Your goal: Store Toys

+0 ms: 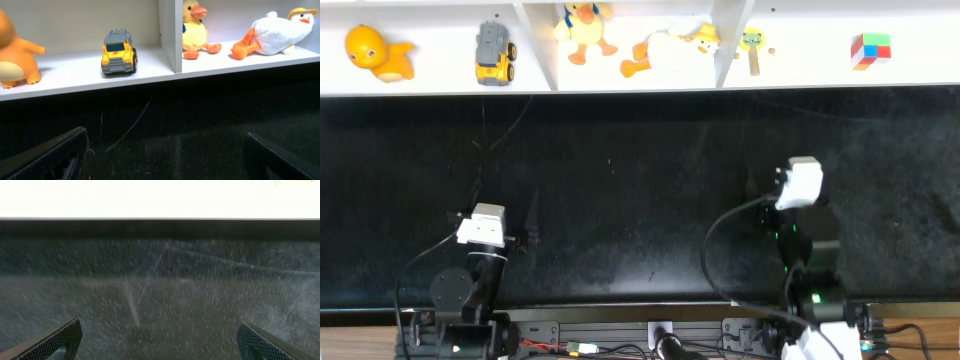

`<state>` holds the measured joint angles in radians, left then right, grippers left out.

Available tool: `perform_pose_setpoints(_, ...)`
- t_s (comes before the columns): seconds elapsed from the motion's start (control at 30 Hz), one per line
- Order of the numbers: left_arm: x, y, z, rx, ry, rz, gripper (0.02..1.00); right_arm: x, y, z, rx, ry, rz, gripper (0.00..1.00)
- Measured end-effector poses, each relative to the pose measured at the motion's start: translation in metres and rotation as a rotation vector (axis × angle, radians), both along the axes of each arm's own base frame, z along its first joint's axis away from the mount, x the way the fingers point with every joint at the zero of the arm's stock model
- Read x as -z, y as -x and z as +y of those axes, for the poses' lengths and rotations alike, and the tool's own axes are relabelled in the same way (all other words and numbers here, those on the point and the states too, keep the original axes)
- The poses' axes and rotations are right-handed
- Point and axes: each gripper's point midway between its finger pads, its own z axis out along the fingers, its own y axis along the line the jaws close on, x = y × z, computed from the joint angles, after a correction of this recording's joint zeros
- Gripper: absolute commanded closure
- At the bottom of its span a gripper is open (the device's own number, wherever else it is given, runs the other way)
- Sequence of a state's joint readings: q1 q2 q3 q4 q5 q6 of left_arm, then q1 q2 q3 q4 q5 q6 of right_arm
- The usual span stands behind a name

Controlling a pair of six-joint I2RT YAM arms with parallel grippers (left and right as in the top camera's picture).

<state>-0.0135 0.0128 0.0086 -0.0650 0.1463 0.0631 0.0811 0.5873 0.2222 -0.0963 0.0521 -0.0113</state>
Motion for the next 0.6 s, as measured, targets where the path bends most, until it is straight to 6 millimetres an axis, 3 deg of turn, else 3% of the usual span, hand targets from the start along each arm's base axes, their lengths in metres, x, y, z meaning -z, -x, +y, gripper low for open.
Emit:
perform_pose_setpoints(0.1,0.000,0.000,0.000,0.000,0.000,0.000,0.020,-0.008,0.007,0.000,0.004,-0.022,-0.084,0.005)
perform_pose_setpoints(0.37,0.000,0.000,0.000,0.000,0.000,0.000,0.020,0.013,0.023,-0.001,0.007,-0.044,-0.146,0.005)
perform_pose_setpoints(0.6,0.000,0.000,0.000,0.000,0.000,0.000,0.020,-0.028,0.027,0.000,-0.003,-0.062,-0.320,0.007)
